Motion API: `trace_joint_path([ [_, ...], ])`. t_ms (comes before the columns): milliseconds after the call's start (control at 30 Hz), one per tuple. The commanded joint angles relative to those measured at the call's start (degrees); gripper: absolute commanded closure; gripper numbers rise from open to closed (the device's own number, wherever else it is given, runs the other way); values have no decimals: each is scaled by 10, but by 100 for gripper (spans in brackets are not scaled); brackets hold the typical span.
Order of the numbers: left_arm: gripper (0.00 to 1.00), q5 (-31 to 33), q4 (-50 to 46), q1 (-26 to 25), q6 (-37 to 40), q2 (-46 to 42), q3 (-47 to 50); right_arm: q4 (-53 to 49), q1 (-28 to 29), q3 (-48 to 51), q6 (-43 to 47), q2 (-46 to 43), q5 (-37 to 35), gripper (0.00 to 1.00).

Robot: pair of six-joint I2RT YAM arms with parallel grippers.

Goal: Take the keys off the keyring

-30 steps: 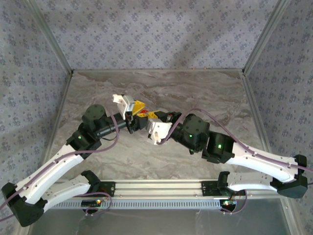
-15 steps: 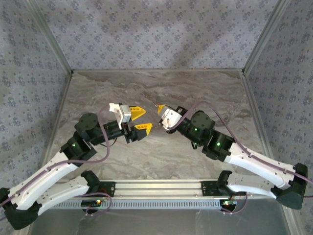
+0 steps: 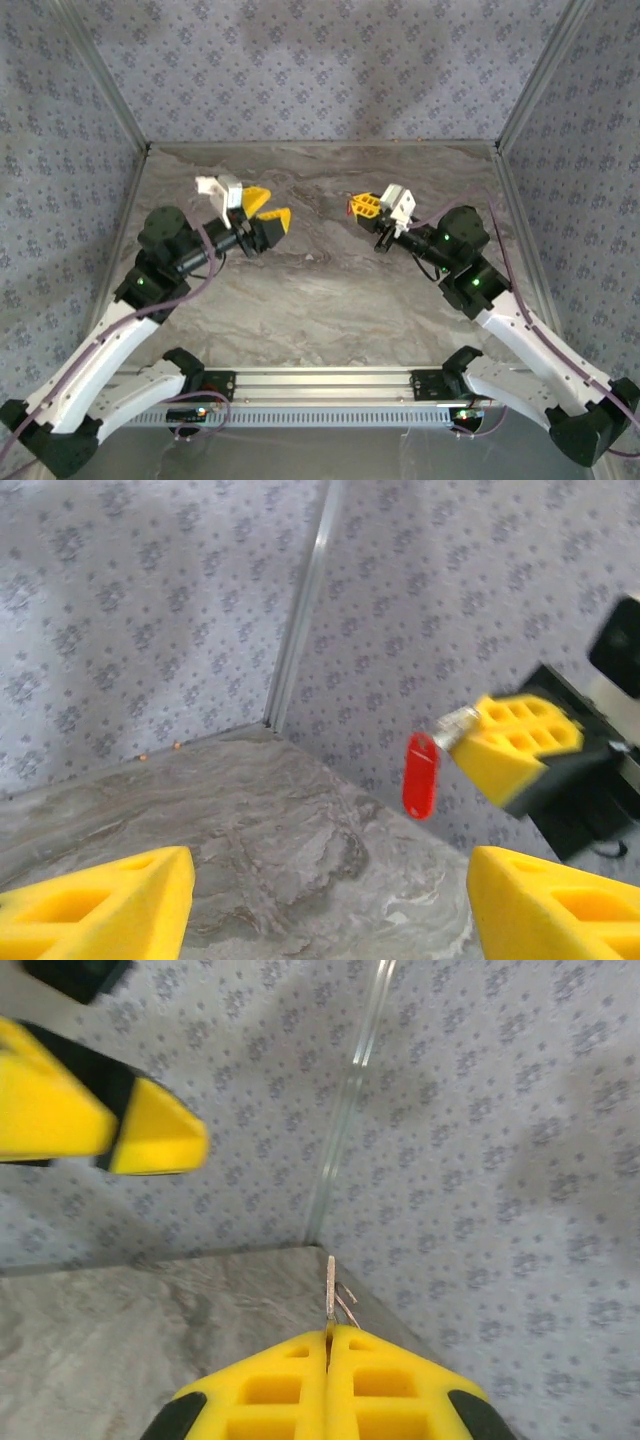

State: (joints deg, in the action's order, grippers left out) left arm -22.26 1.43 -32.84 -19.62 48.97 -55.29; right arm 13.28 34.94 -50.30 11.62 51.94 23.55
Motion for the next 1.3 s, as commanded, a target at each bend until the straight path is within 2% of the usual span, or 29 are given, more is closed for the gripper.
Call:
trace_joint_path([
  [0,26,-110,85,53,-127,31,-18,61,-26,-26,-110,36,140,100],
  [200,25,-227,246,95,-267,111,-46,126,-48,-85,-202,110,250,100],
  [300,24,-255,301,100,-318,137,-60,172,-60,-109,-258,141,290,100],
  [433,22,-267,391,113,-398,160,-62,245,-69,-139,-332,179,333,100],
  [667,20,-265,602,119,-588,225,-64,302,-72,-205,-401,231,363,100],
  [700,21,-263,612,119,-595,229,-63,302,-73,-211,-404,235,360,100],
  [767,24,-256,573,117,-560,216,-54,299,-73,-219,-408,240,359,100],
  [867,27,-243,445,112,-473,177,-44,301,-73,-227,-418,244,358,100],
  [967,34,-254,448,104,-473,170,-36,299,-72,-228,-419,244,347,100],
  [1033,36,-249,400,90,-424,152,-36,288,-71,-230,-418,246,333,100],
  [1100,36,-201,226,52,-257,109,-55,276,-69,-233,-417,247,328,100],
  [1167,37,-118,78,-11,-86,75,-84,273,-63,-233,-420,247,327,100],
  [1200,39,-83,38,-41,-25,65,-95,271,-60,-234,-422,248,328,100],
  [1267,42,-48,19,-64,8,58,-103,262,-55,-235,-420,246,326,100],
])
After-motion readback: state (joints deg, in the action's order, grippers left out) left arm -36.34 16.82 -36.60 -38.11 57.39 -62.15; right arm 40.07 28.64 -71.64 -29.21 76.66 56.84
